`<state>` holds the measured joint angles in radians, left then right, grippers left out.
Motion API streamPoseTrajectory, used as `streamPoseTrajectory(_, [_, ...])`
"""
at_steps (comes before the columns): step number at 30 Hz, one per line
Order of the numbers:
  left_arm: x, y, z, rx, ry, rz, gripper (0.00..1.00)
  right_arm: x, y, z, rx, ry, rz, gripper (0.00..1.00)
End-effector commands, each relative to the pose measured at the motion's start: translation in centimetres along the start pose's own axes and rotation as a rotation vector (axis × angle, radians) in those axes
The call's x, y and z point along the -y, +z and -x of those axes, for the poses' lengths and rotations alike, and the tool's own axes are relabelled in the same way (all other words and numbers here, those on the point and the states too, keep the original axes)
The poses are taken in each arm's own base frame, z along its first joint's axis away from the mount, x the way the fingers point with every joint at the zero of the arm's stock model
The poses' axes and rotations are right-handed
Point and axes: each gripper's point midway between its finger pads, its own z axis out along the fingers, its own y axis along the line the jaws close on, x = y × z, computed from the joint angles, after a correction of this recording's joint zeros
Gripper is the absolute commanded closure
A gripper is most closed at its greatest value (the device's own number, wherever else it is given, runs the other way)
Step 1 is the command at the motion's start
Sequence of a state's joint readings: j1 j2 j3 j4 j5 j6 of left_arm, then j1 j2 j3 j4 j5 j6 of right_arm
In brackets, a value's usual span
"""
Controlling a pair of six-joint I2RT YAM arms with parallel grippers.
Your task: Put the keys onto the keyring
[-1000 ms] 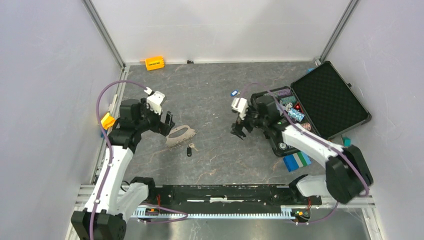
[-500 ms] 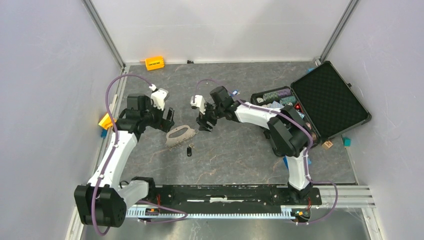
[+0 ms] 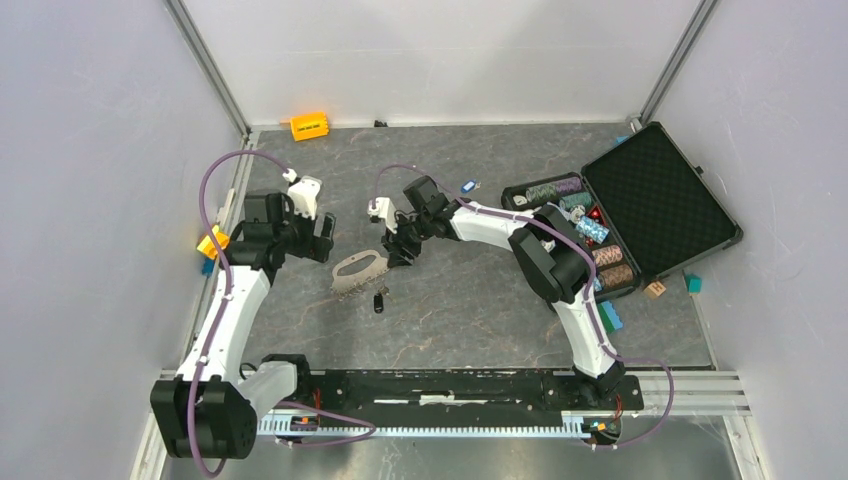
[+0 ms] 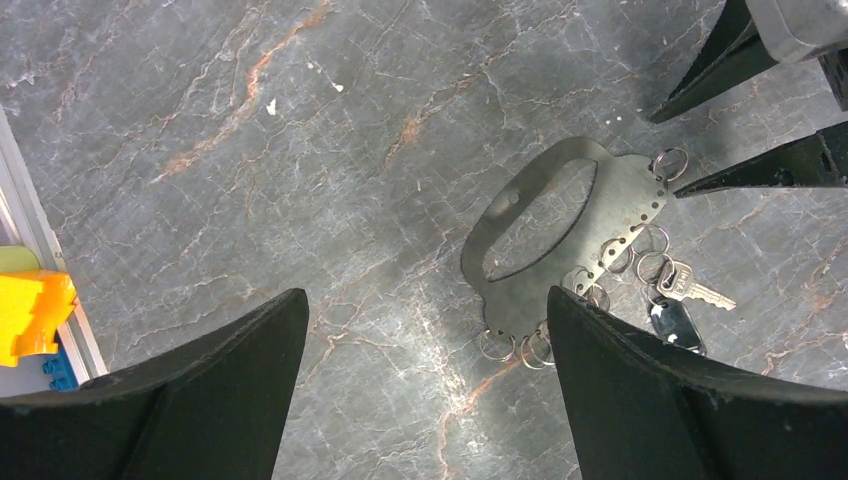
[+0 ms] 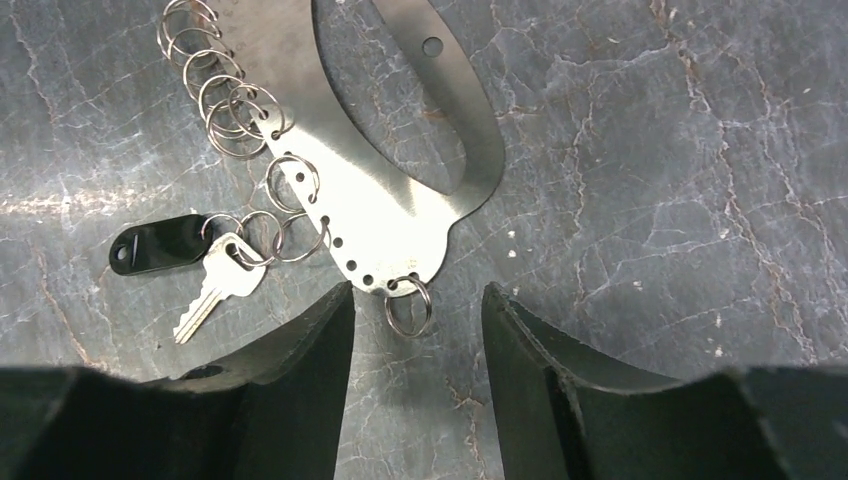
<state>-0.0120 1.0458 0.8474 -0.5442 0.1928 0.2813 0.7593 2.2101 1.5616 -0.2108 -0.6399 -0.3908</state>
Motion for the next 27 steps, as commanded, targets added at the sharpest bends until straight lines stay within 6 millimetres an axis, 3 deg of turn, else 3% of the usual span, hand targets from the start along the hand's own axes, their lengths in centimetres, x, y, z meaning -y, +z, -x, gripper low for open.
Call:
streamPoseTrajectory(1, [-0.2, -0.6, 1.0, 0.047, -0.018, 0.013, 0.05, -1.0, 0.1, 1.2, 0.03, -0.036, 0.057, 0.46])
streamPoseTrajectory(13, [0.1, -0.6, 1.1, 0.055, -0.016, -0.002, 0.05, -1.1, 0.9, -0.1, -0.006, -0.062, 0.06, 0.62])
streamPoseTrajectory(27, [0.5, -0.5, 1.2, 0.062, -0.018, -0.027, 0.05, -0.4, -0.2, 1.2, -0.008, -0.091, 0.02, 0.97])
